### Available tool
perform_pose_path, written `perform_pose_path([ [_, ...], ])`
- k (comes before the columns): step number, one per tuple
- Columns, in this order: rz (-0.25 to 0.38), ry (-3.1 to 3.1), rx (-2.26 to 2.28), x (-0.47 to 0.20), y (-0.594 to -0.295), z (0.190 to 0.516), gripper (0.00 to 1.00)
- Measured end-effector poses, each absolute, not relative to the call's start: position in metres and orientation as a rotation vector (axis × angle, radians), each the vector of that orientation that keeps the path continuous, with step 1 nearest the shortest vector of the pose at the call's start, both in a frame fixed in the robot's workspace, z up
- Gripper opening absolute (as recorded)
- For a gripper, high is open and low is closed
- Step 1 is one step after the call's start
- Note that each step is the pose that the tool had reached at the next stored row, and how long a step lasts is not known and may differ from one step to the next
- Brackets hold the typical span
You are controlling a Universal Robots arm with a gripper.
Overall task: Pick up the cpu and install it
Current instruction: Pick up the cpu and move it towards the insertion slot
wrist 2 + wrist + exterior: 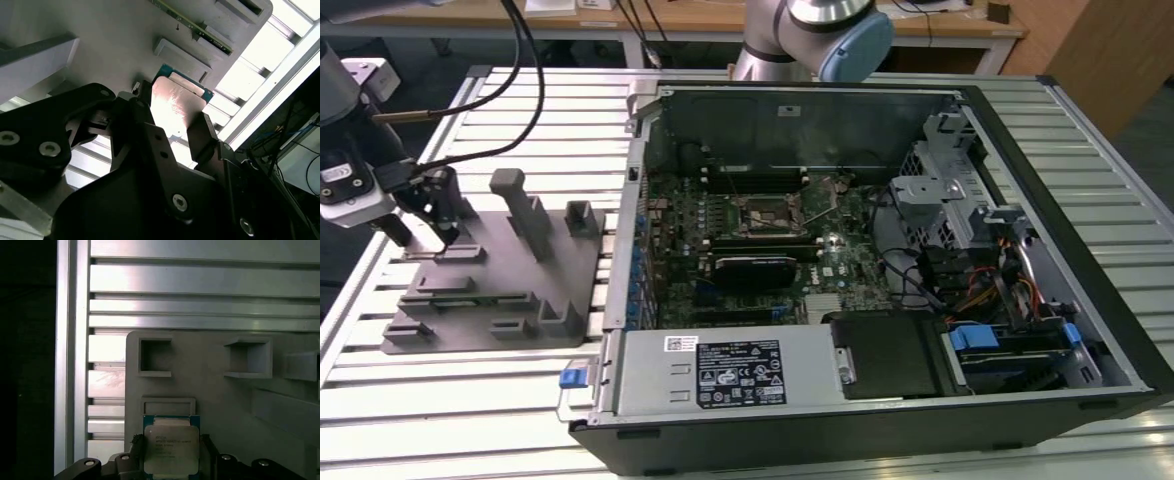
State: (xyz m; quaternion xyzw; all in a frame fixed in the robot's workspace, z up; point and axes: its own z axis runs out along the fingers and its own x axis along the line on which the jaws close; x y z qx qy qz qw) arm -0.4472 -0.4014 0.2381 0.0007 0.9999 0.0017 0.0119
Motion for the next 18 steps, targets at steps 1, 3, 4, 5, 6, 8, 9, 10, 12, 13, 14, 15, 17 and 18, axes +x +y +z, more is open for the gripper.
perform_pose_path([
  [1,0.005,3.118,0.002,-0.447,-0.401,0.239,0.53],
  [3,0.005,3.118,0.002,-0.447,-0.401,0.242,0.53],
  [4,0.005,3.118,0.002,-0.447,-0.401,0.243,0.53],
  [5,0.005,3.118,0.002,-0.447,-0.401,0.244,0.53],
  [6,0.005,3.118,0.002,-0.447,-0.401,0.246,0.53],
  [8,0.005,3.118,0.002,-0.447,-0.401,0.250,0.53],
  [9,0.005,3.118,0.002,-0.447,-0.401,0.251,0.53],
  [10,0.005,3.118,0.002,-0.447,-0.401,0.253,0.53],
  [12,0.005,3.118,0.002,-0.447,-0.401,0.256,0.53],
  [13,0.005,3.118,0.002,-0.447,-0.401,0.257,0.53],
  [14,0.005,3.118,0.002,-0.447,-0.401,0.258,0.53],
  [15,0.005,3.118,0.002,-0.447,-0.401,0.260,0.53],
  [17,0.005,3.118,0.002,-0.447,-0.401,0.262,0.53],
  [18,0.005,3.118,0.002,-0.447,-0.401,0.263,0.53],
])
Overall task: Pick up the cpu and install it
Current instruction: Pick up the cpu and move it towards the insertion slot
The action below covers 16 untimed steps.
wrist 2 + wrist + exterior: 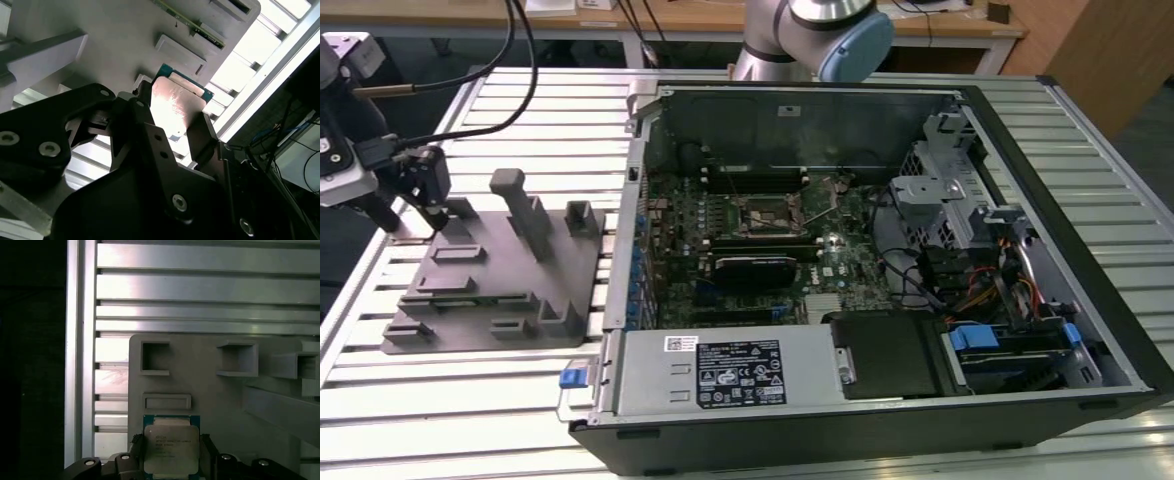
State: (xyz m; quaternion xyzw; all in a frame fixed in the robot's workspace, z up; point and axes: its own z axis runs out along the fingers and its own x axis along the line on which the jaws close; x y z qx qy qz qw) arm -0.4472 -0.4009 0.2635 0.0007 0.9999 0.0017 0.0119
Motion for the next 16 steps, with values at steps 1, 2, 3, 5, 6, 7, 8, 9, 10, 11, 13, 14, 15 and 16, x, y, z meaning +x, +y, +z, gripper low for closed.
perform_pose_path([
  [1,0.005,3.118,0.002,-0.447,-0.401,0.265,0.53],
  [2,0.005,3.118,0.002,-0.447,-0.401,0.266,0.53],
  [3,0.005,3.118,0.002,-0.447,-0.401,0.267,0.53],
  [5,0.005,3.118,0.002,-0.447,-0.401,0.270,0.53],
  [6,0.005,3.118,0.002,-0.447,-0.401,0.272,0.53],
  [7,0.005,3.118,0.002,-0.447,-0.401,0.273,0.53],
  [8,0.005,3.118,0.002,-0.447,-0.401,0.274,0.53],
  [9,0.005,3.118,0.002,-0.447,-0.401,0.275,0.53],
  [10,0.005,3.118,0.002,-0.447,-0.401,0.277,0.53],
  [11,0.005,3.118,0.002,-0.447,-0.400,0.278,0.53],
  [13,0.005,3.118,0.002,-0.447,-0.400,0.281,0.53],
  [14,0.005,3.118,0.002,-0.447,-0.400,0.282,0.53],
  [15,0.005,3.118,0.002,-0.447,-0.400,0.283,0.53],
  [16,0.005,3.118,0.002,-0.447,-0.400,0.284,0.53],
])
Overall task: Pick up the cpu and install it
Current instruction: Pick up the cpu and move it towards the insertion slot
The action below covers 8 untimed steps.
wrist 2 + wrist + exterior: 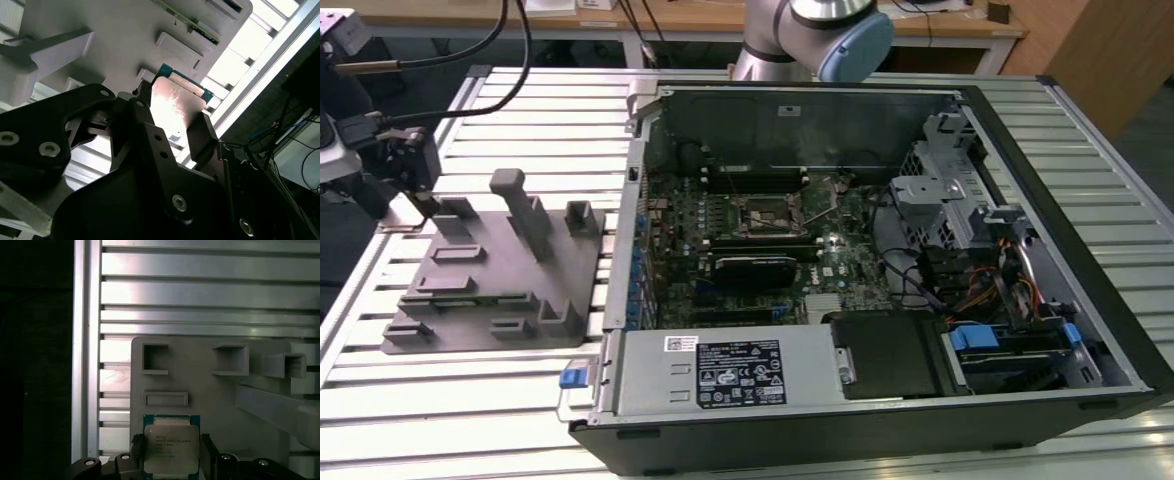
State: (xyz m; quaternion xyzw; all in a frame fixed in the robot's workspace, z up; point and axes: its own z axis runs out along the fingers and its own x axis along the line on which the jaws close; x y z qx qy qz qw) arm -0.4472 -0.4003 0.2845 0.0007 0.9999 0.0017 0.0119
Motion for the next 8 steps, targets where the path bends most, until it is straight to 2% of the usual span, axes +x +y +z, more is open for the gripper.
perform_pose_path([
  [8,0.005,3.118,0.002,-0.4472,-0.4000,0.2947,0.53],
])
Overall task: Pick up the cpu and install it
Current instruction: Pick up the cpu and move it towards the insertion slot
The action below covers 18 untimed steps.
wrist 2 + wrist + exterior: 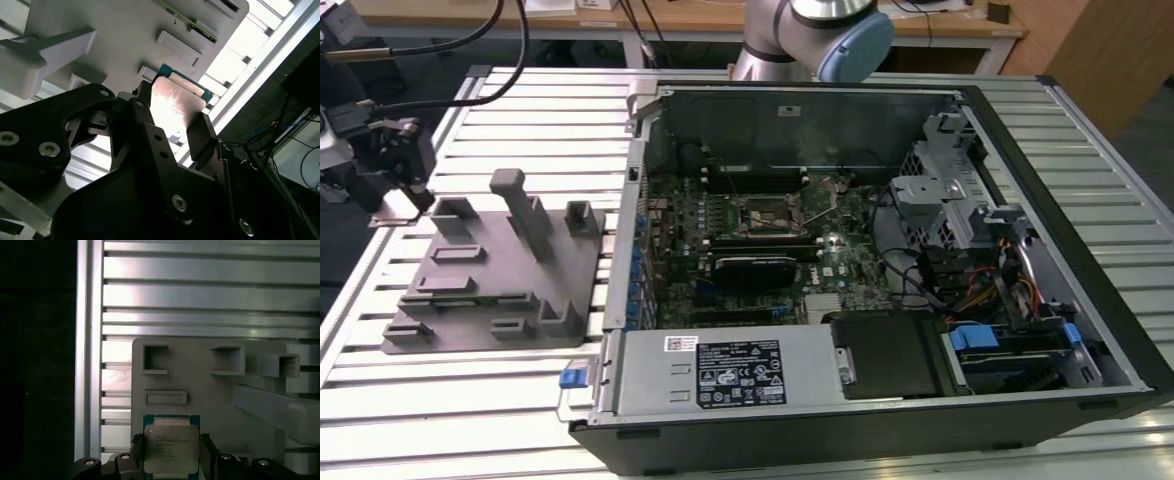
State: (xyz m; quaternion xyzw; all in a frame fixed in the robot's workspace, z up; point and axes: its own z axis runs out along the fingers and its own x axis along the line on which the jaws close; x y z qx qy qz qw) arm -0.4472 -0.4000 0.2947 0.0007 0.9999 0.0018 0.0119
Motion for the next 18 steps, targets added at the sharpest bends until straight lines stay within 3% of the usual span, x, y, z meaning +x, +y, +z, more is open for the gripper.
perform_pose_path([
  [18,0.005,3.118,0.002,-0.447,-0.397,0.338,0.53],
])
